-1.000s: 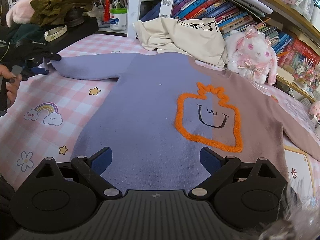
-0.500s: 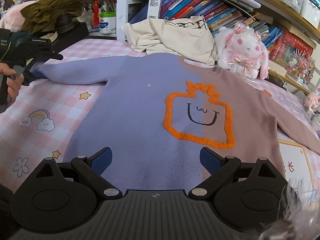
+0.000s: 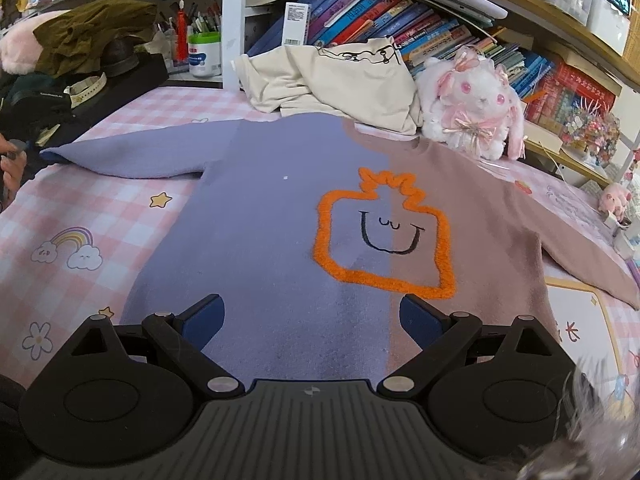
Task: Fold clothes
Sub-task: 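Move the left gripper to the lavender sleeve cuff and grasp it, then lift the lavender cuff with the left gripper and fold it across the chest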
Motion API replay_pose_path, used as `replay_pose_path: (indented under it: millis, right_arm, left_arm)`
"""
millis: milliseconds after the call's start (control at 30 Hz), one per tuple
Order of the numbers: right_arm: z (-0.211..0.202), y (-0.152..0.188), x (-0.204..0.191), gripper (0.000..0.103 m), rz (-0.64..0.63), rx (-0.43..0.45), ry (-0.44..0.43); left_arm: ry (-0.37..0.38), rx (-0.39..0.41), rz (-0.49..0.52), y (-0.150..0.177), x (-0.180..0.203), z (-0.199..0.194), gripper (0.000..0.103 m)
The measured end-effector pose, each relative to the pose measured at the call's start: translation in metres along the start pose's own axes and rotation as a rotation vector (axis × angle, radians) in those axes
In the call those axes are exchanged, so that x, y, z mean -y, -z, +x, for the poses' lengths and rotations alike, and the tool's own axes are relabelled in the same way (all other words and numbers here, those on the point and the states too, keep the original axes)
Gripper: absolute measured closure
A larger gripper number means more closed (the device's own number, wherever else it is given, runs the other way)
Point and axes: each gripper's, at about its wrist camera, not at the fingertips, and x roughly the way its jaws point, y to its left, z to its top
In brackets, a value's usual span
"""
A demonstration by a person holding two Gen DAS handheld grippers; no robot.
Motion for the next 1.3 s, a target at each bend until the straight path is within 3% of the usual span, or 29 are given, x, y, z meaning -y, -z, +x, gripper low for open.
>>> replay_pose_path:
  millis: [233, 333, 633, 833, 1033, 1300]
  right_arm:
    - [-0.001, 0.002, 0.003, 0.008, -0.004, -0.010, 0.004]
    - [-0.002, 0.004, 0.008, 0.008, 0.015, -0.018, 0.013]
    - [-0.003, 0.014, 0.028, 0.008, 0.056, -0.028, 0.009]
    - [-0.001, 0.021, 0.054, 0.008, 0.069, -0.025, -0.018]
    - [0.001, 0.029, 0.091, 0.008, 0.067, -0.020, -0.057]
    - [0.008, 0.037, 0.171, 0.008, 0.129, -0.044, -0.150]
  left_arm:
    - [-0.015, -0.017, -0.027, -0.004, -0.009, 0.000, 0.084]
    - [-0.007, -0.013, 0.036, -0.001, 0.005, -0.003, 0.098]
    - [0.020, -0.002, 0.224, 0.006, 0.049, -0.012, 0.100]
    - [0.090, 0.004, 0.348, 0.030, 0.107, -0.020, 0.100]
    - [0.137, -0.004, 0.437, 0.073, 0.173, -0.019, 0.100]
    - [0.133, 0.006, 0.488, 0.139, 0.254, -0.011, 0.100]
